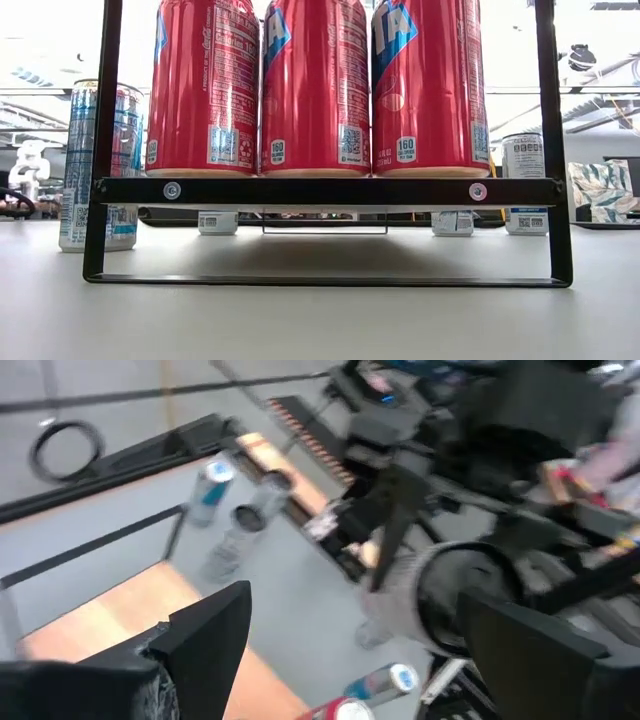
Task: Sort soda cans
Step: Put the top white pink soda can on the shelf and align it with the other white pink soda can
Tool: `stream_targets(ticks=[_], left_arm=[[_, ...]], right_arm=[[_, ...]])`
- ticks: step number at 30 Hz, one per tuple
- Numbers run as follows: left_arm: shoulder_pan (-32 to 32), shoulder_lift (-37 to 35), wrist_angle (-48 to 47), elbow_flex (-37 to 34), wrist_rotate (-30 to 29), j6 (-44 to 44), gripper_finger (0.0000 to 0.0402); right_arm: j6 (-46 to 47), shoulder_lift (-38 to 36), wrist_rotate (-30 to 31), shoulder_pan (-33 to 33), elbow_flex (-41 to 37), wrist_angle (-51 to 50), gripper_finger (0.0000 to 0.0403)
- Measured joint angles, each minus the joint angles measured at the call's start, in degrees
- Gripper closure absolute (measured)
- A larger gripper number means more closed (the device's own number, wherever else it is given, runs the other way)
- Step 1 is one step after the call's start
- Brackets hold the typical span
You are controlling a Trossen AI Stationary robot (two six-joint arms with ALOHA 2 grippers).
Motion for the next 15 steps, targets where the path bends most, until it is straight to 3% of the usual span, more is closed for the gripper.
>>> stream_targets(ticks=[9,15], left_arm=[[-5.73,0.85,3.69,0.0,-7.0,2.58,0.0047],[-6.38,3.0,5.27,-0.02,-8.92,4.54,0.0047]], right_arm=[[-1.05,-1.52,-2.5,-0.62,-2.29,2.9,0.0197],[-0.86,-5.82,-4.46,-1.31,-10.82,9.43,0.0197]])
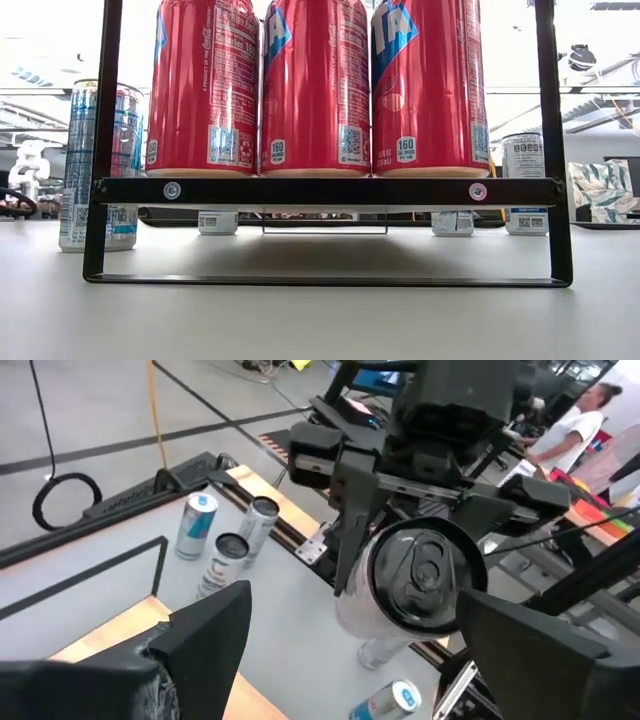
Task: Sort soda cans
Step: Put the top white pink soda can on the shelf and align it with the other white pink soda can
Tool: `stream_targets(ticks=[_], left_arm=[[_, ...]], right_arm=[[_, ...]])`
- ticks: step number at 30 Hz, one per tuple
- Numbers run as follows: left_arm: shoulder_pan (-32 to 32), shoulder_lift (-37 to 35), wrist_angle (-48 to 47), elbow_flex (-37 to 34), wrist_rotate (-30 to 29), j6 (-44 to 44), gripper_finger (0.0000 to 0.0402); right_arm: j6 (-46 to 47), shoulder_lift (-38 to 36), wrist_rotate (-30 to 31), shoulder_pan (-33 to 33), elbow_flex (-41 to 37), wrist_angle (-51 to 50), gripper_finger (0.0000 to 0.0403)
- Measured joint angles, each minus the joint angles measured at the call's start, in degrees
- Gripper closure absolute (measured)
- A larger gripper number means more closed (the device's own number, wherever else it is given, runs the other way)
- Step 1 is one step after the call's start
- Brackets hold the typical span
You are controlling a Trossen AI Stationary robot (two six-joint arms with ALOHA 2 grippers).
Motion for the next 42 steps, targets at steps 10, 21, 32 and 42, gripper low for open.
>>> stream_targets(ticks=[10,21,32,42], left_arm=[[-0.42,1.85,0.69,-0.02,0.0,-0.07,0.0047],[-0.1,6.67,7.34,-0.02,0.34,7.68,0.0047],[2.55,12.16,12.51,-0.02,2.74,7.38,0.0011],[5.24,15.64,17.71,-0.02,6.05,6.9,0.001]], right_arm=[[11.86,-15.73,-1.35,-0.45,-32.06,30.86,0.0197],[20.25,-22.83,4.0,-0.38,-44.84,53.03,0.0193],[20.89,-22.87,4.63,-0.36,-44.84,59.11,0.0191],[20.24,-22.88,4.71,-0.36,-44.82,62.12,0.0191]])
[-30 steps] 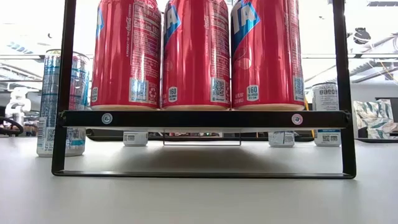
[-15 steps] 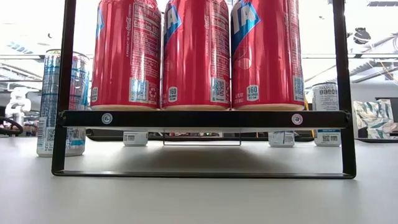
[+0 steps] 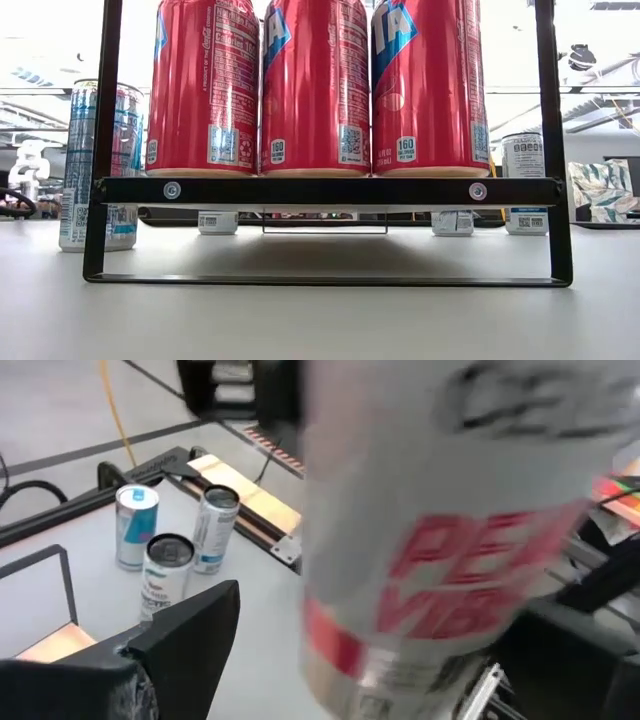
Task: Sort soda cans
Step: Put the top white pink soda can on the shelf and align it with the other white pink soda can
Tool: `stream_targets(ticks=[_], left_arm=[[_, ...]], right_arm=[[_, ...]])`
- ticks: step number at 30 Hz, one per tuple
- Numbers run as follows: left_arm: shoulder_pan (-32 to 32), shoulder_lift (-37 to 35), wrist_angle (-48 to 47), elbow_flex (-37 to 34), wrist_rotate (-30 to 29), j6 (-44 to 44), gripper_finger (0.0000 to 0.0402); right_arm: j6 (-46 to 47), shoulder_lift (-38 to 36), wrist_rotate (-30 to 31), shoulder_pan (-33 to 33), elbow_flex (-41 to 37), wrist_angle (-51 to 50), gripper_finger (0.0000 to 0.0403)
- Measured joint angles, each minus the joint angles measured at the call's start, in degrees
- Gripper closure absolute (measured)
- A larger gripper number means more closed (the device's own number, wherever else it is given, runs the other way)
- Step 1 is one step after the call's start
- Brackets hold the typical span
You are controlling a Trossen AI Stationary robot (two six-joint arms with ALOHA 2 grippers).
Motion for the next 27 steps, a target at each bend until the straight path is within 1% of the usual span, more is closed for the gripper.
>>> stream_targets(ticks=[4,7,11,17,20,24,27], left_arm=[[0.53,0.22,0.39,0.0,-0.32,0.05,0.0011],[0.7,0.52,1.2,0.0,-0.69,1.08,0.0023],[0.72,0.49,3.44,0.0,-0.83,3.2,0.0061],[0.68,0.49,3.02,0.0,-1.68,3.7,0.0124],[0.63,0.49,2.25,0.0,-1.71,3.74,0.0146],[0.24,0.49,2.12,0.0,-1.98,3.62,0.0153],[0.22,0.49,2.02,0.0,-1.68,3.22,0.0153]], right_arm=[[-0.31,0.02,0.26,-0.04,0.01,-0.09,0.019],[-0.93,0.04,0.17,-0.04,0.01,-0.24,0.019],[-1.75,0.04,0.24,-0.04,0.01,-0.13,0.019],[-2.64,0.04,0.44,-0.09,0.01,-0.43,0.019],[-2.81,0.04,0.41,-0.09,0.01,-0.99,0.019],[-2.8,0.04,0.28,-0.09,0.03,-1.93,0.0187],[-1.21,-0.19,0.27,-0.07,0.08,-3.17,0.0171]])
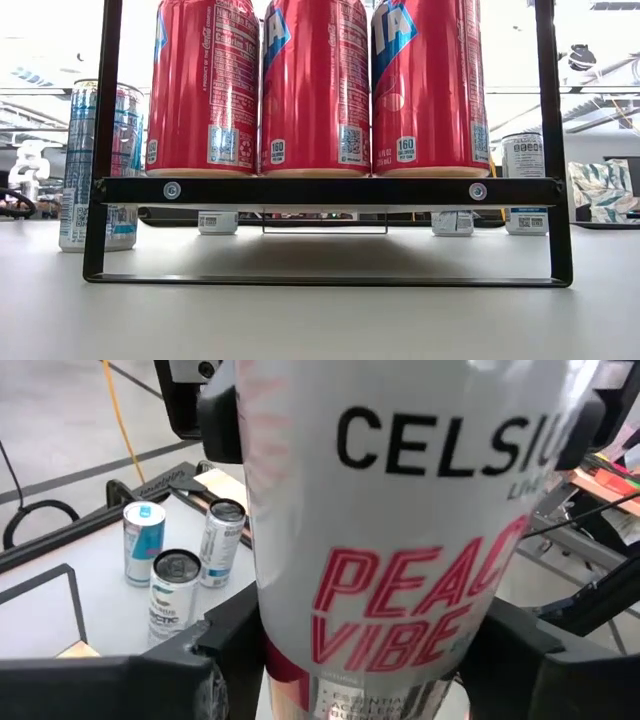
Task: Sort soda cans
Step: Put the top white pink soda can on the shelf and align it with the other white pink soda can
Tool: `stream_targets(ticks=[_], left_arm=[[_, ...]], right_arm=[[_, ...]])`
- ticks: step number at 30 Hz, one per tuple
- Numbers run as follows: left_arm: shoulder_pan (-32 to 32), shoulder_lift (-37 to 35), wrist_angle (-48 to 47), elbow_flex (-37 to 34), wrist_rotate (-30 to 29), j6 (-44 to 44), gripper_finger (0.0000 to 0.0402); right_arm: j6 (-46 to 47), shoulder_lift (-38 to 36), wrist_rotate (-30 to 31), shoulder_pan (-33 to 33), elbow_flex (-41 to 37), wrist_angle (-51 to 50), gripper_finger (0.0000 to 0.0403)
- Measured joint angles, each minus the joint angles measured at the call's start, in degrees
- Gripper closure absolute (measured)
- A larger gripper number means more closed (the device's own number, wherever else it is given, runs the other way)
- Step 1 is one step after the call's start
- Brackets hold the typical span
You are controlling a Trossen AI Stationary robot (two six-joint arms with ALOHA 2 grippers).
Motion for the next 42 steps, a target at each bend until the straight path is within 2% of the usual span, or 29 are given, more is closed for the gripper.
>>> stream_targets(ticks=[5,11,19,26,32,42], left_arm=[[-0.17,0.0,-2.11,0.0,0.21,-0.11,0.0153],[-0.2,-0.02,-5.23,0.0,-0.4,-0.24,0.0153],[-0.15,-0.02,-7.56,0.0,-0.2,0.45,0.0153],[-0.15,0.38,-6.99,0.0,0.98,2.78,0.0154],[0.13,1.03,-7.08,-0.02,1.2,2.76,0.0154],[0.13,1.01,-7.09,0.0,0.87,2.26,0.0154]], right_arm=[[1.75,-0.56,1.3,0.09,0.35,-2.59,0.0123],[-0.86,-1.34,4.76,0.13,5.76,-11.6,0.0079],[-3.73,-1.34,8.65,0.13,10.25,-16.08,0.0072],[-6.09,0.38,7.06,0.13,10.23,-16.09,0.0072],[-6.35,1.45,5.61,0.17,10.18,-15.63,0.0092],[-6.56,1.43,3.8,0.11,10.17,-15.01,0.0186]])
